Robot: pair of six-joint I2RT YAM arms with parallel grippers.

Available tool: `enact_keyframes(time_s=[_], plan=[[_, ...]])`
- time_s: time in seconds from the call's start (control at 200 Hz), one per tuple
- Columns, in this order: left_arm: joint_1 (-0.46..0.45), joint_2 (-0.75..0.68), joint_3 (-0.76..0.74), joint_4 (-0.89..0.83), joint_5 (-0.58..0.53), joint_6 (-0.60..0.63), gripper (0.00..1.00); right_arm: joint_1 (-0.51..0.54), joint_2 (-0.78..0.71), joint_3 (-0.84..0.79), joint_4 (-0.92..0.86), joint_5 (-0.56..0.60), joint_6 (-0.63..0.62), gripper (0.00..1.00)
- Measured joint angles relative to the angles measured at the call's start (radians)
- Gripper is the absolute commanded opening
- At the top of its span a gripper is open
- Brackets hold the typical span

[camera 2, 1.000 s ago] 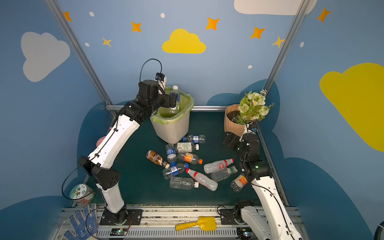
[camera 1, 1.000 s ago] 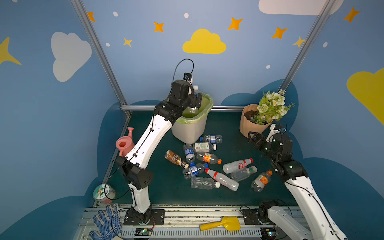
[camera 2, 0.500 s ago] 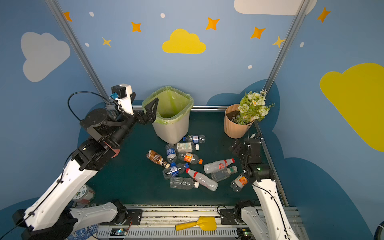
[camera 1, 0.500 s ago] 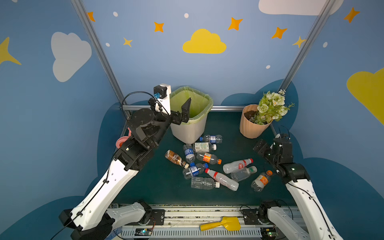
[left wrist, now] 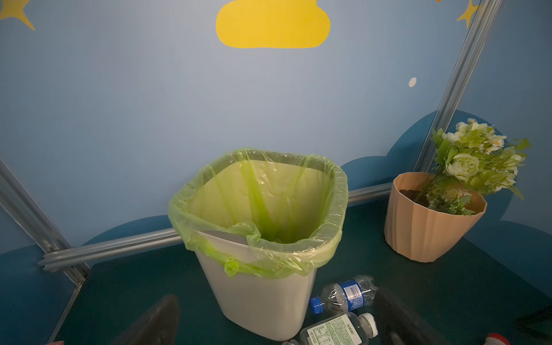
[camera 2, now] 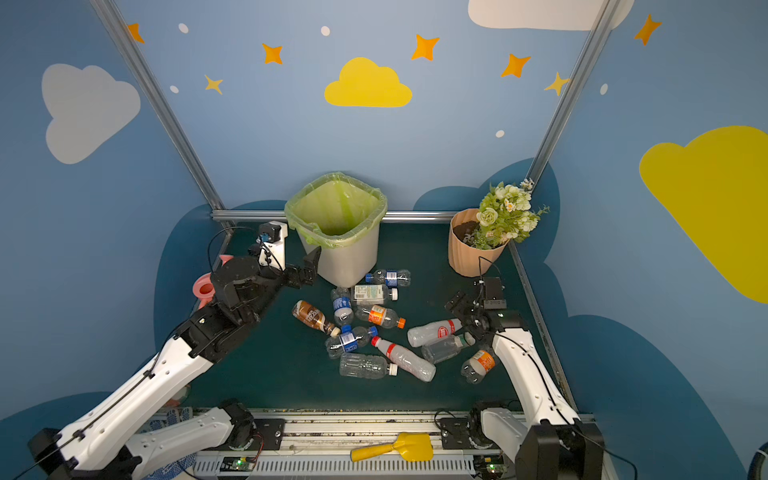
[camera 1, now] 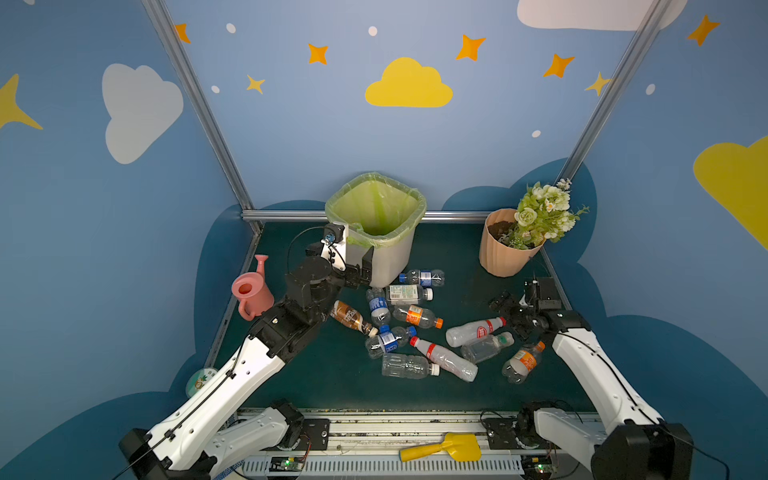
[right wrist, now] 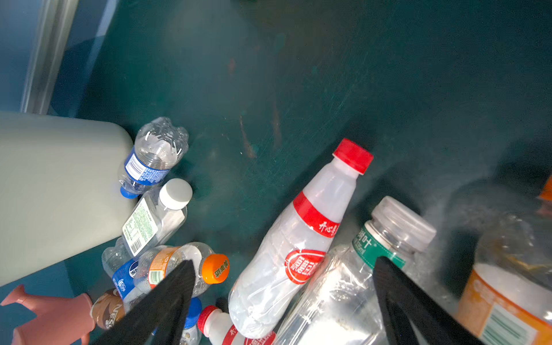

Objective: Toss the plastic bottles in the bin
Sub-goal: 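Release the Pocari bottle over the bin while the right gripper reaches out, then draw the left arm back while the right gripper grasps the white red-capped bottle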

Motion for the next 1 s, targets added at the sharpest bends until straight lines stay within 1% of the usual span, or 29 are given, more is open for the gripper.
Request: enact_keyframes(time_s=[0.09, 0.23, 0.315, 0.43, 0.531, 0.801, 1.001], plan=[[0.010, -0.050, -0.051, -0.007, -0.014, -0.026, 1.00, 0.003, 0.029, 0.000, 0.010, -0.018, 0.017, 0.91], [0.026, -0.109, -0.100, -0.024, -0.027, -0.060, 1.00, 0.003, 0.080, 0.000, 0.030, -0.044, 0.029, 0.86], [0.035, -0.134, -0.117, -0.041, -0.036, -0.076, 1.00, 0.005, 0.111, 0.000, 0.043, -0.058, 0.042, 0.85], [0.044, -0.153, -0.132, -0.060, -0.044, -0.093, 1.00, 0.006, 0.142, -0.001, 0.056, -0.066, 0.048, 0.79], [0.050, -0.167, -0.145, -0.072, -0.050, -0.109, 1.00, 0.008, 0.168, -0.005, 0.074, -0.068, 0.053, 0.76], [0.057, -0.206, -0.180, -0.106, -0.071, -0.137, 1.00, 0.008, 0.267, -0.008, 0.121, -0.080, 0.059, 0.74], [0.062, -0.227, -0.187, -0.120, -0.086, -0.142, 1.00, 0.008, 0.301, -0.008, 0.132, -0.085, 0.051, 0.72]])
